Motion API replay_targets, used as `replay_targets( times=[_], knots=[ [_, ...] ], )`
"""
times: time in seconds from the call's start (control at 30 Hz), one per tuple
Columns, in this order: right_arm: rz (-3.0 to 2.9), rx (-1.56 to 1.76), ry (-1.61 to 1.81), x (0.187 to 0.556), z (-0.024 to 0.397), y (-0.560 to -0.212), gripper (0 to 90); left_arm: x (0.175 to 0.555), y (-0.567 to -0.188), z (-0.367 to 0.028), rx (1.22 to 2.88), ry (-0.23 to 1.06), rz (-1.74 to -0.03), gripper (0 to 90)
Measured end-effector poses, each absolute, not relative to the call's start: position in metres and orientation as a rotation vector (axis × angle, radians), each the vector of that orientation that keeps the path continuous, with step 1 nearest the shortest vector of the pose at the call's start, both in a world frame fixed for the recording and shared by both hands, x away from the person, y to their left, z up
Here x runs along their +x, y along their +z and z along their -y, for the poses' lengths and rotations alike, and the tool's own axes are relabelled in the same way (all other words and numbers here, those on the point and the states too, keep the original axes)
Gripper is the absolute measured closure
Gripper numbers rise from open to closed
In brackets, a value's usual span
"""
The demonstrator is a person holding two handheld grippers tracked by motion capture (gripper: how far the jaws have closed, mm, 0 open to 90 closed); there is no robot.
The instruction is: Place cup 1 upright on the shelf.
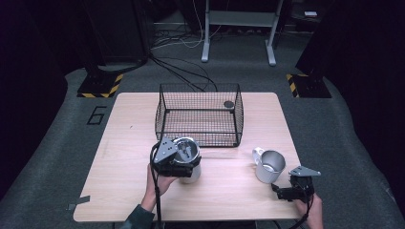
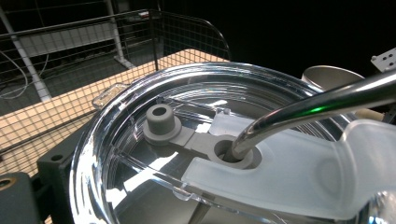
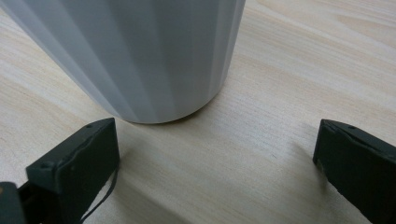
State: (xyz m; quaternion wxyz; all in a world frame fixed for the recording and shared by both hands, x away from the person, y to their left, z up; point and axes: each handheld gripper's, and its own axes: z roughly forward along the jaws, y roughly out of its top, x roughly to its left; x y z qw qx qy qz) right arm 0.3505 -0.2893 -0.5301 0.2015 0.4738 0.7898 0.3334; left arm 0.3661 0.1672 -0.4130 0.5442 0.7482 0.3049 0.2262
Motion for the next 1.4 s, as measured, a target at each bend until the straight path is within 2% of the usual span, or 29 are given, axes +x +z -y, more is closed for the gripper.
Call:
replay_targets(
  times=[0.43, 1.4],
  knots=[
    [-2.206, 1.323, 0.931, 0.351, 0.289, -0.53, 0.0, 0.367, -0.405, -0.185, 1.756, 0.574, -0.76, 3.7],
    [-2.204, 1.325, 0.932, 0.351, 0.289, -0.53, 0.0, 0.376, -0.371, -0.195, 1.745, 0.6, -0.763, 3.7]
  ],
)
